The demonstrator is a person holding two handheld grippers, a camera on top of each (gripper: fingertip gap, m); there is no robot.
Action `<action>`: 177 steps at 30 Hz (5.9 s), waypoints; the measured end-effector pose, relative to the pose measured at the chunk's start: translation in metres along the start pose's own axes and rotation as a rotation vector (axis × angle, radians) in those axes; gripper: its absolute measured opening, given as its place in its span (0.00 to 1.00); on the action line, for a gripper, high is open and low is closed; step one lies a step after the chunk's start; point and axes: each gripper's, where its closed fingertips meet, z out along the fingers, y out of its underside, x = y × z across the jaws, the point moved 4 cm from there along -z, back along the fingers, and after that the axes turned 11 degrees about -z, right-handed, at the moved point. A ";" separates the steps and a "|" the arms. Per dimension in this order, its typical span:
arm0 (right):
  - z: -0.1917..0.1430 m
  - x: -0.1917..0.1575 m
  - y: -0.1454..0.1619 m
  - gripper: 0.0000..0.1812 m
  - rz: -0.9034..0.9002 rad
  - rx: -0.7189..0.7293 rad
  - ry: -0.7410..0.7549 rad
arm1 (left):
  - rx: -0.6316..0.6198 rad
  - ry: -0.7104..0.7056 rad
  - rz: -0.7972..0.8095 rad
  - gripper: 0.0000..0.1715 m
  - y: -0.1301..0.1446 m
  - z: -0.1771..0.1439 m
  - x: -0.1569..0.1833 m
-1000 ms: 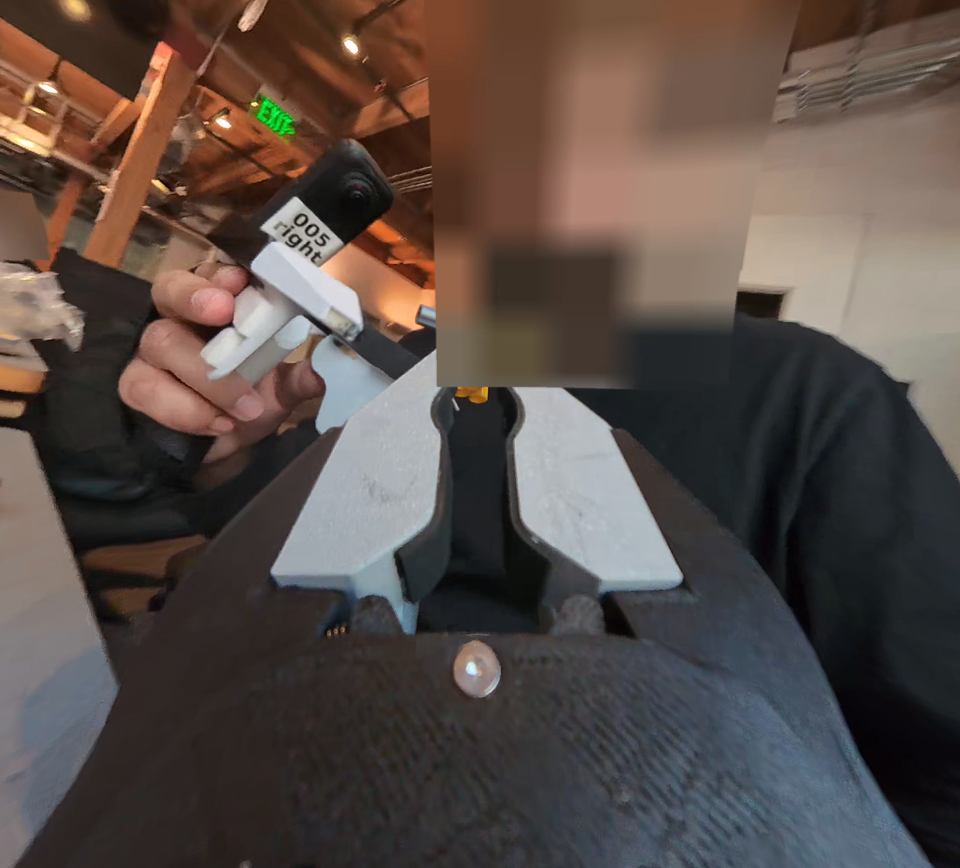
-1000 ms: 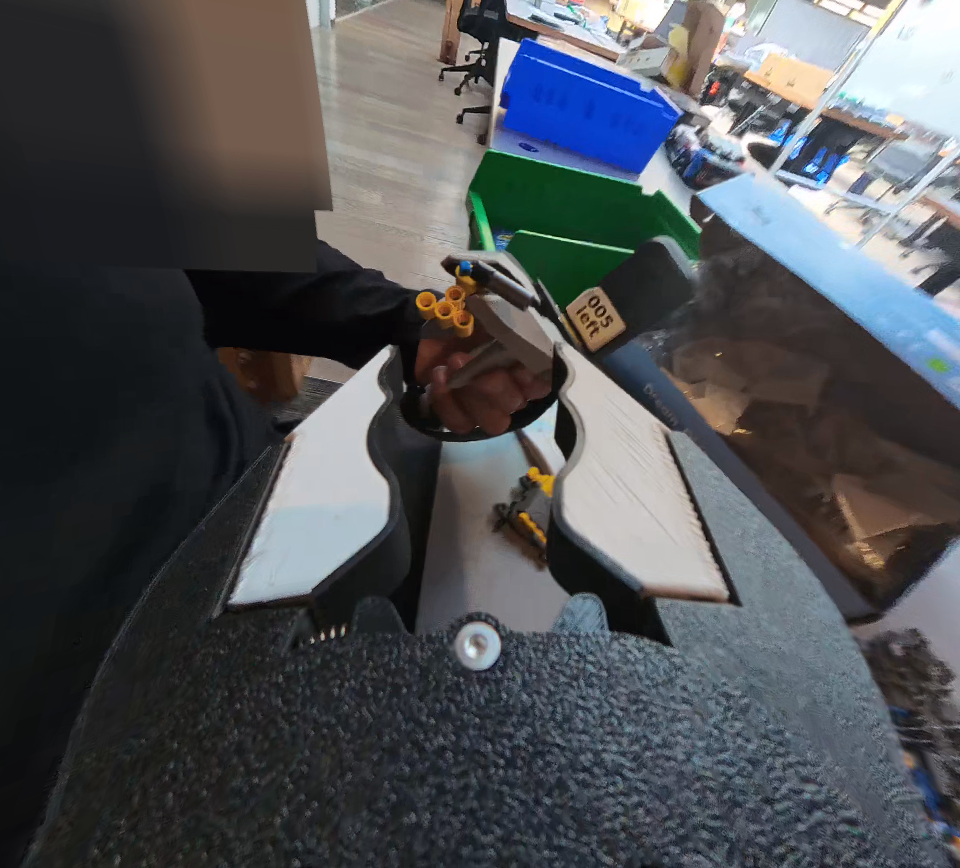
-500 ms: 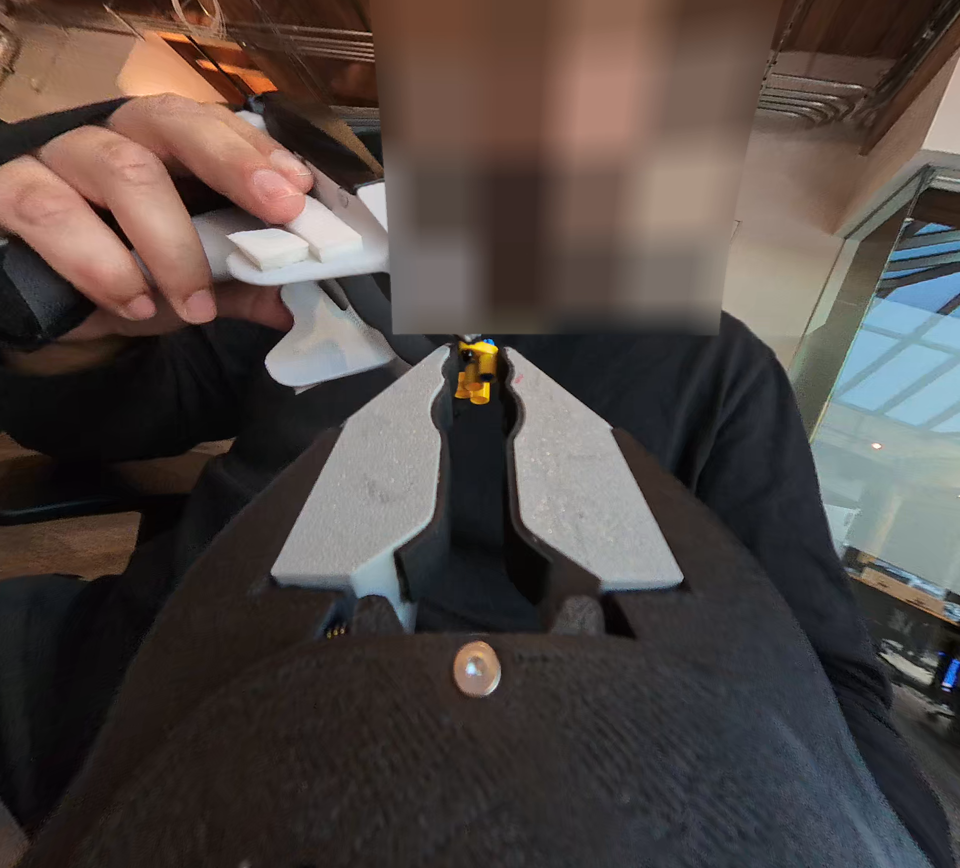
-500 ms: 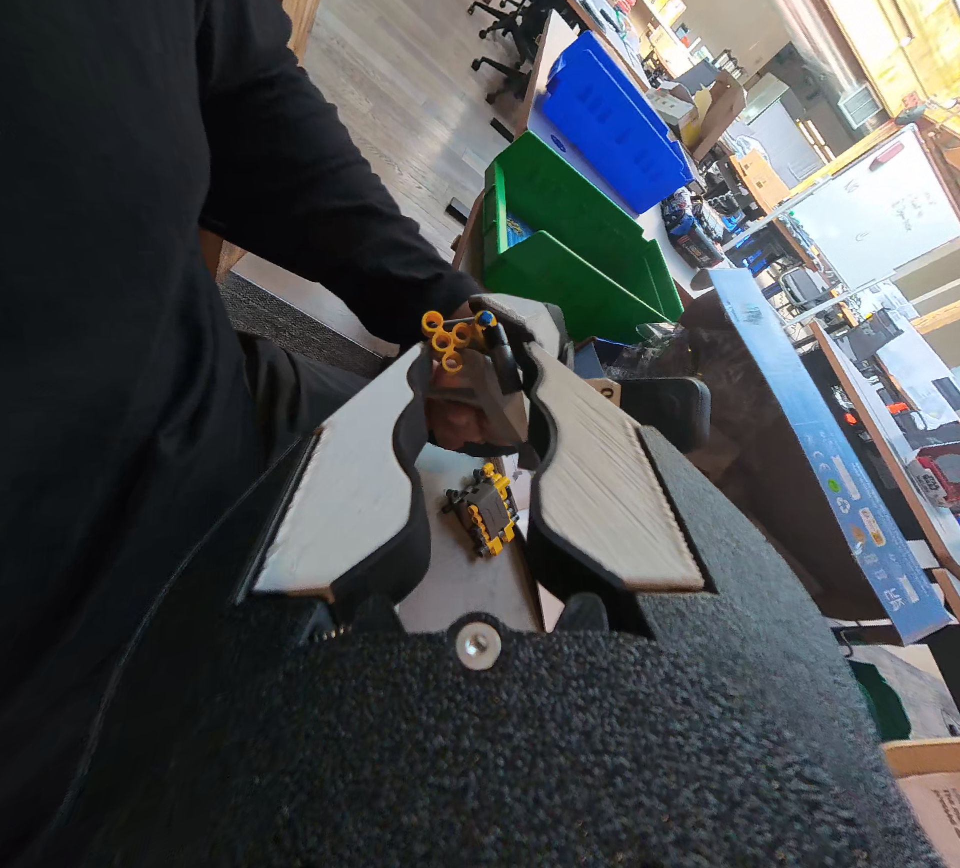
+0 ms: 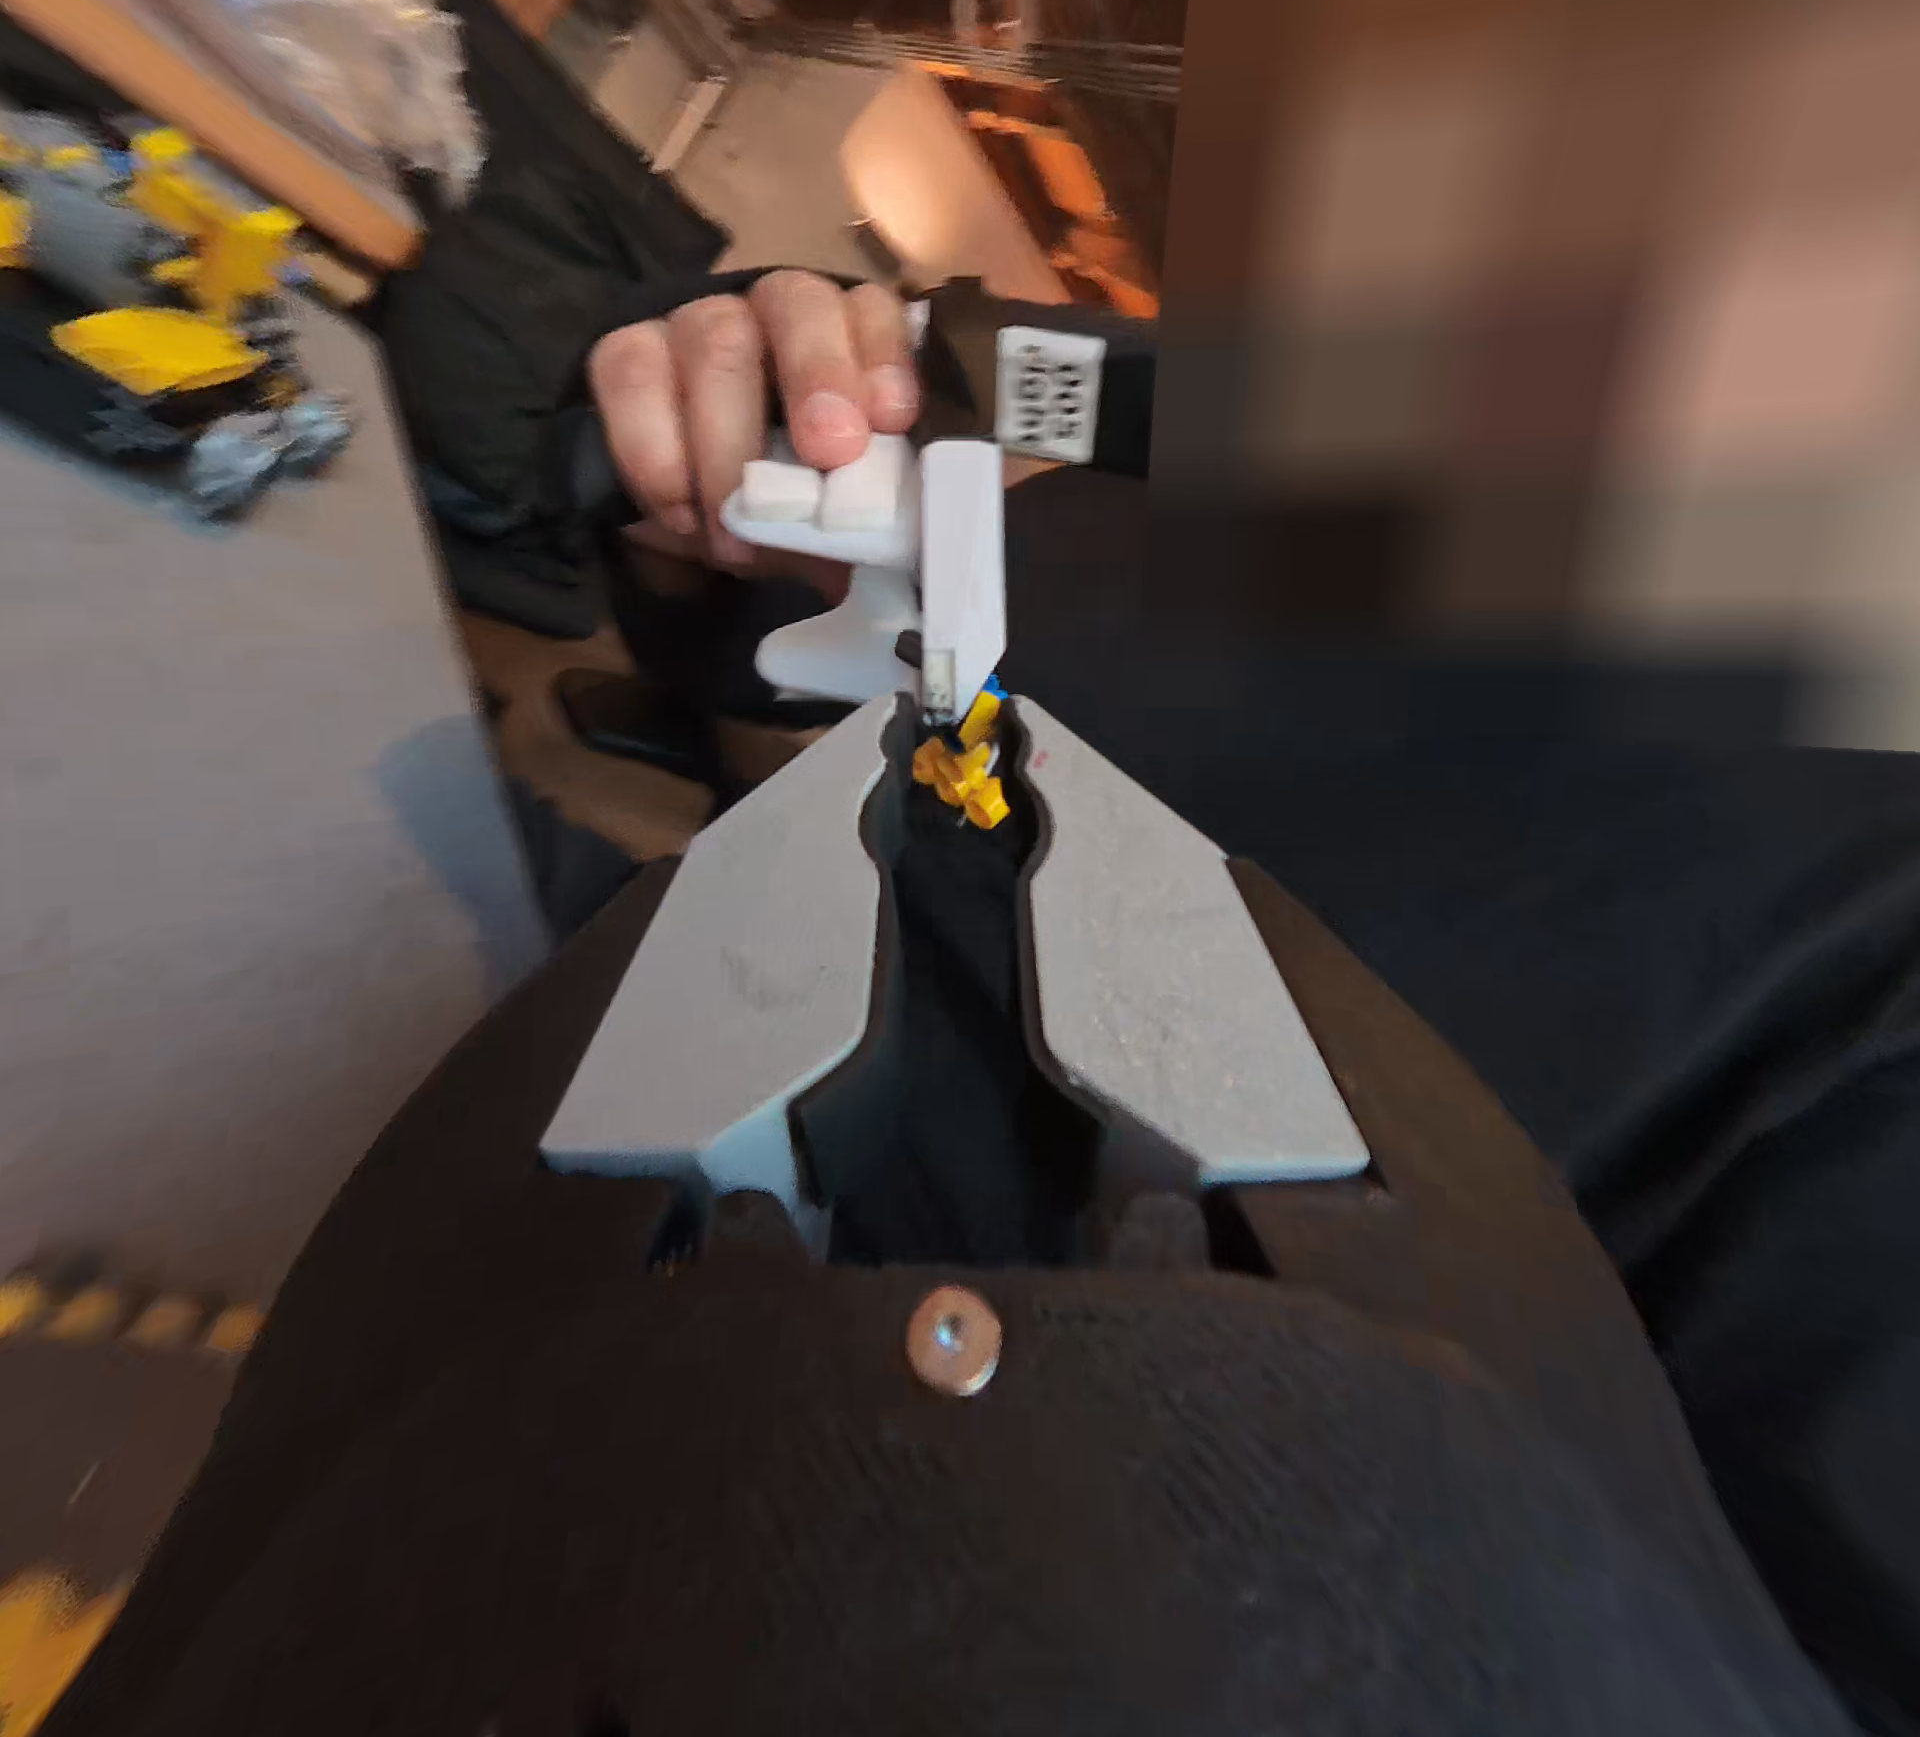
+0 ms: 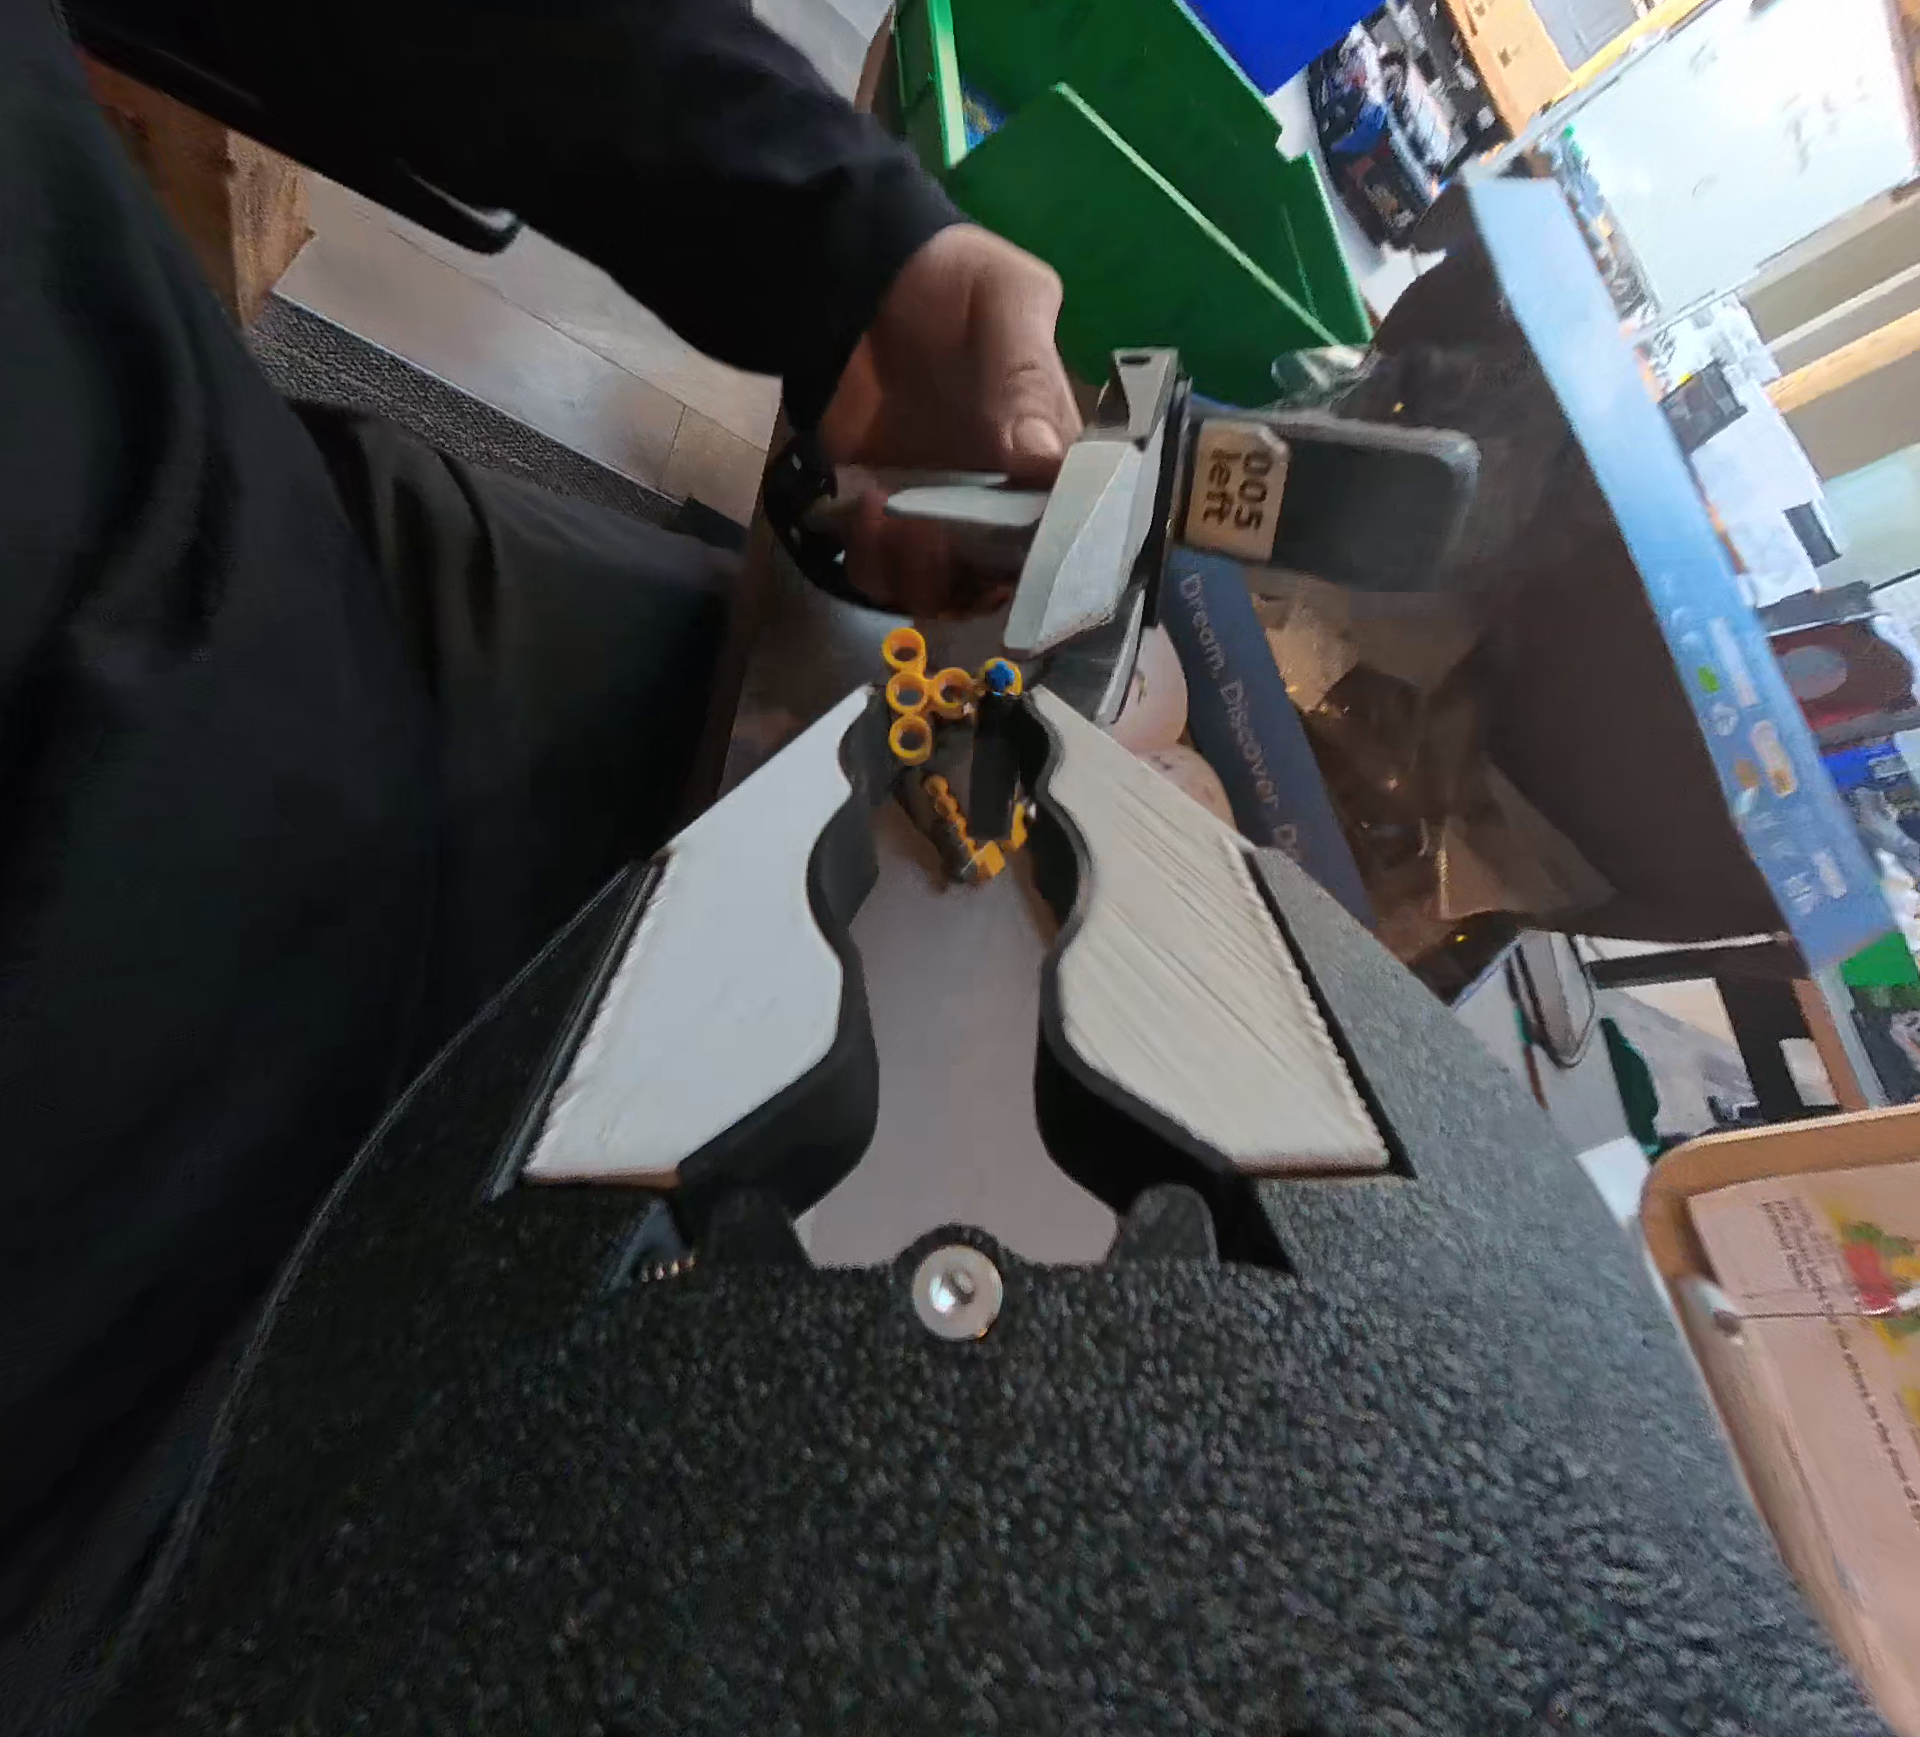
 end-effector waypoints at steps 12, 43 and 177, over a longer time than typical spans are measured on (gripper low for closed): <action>0.019 -0.024 0.085 0.13 0.124 -0.202 -0.035 | -0.248 -1.040 0.354 0.27 0.009 -0.075 -0.021; 0.024 -0.038 0.096 0.13 0.166 -0.085 -0.034 | -0.295 -1.325 0.353 0.35 0.043 -0.056 -0.071; 0.011 -0.008 0.073 0.12 0.495 0.276 -0.116 | -0.298 -1.245 0.710 0.27 0.030 -0.032 -0.025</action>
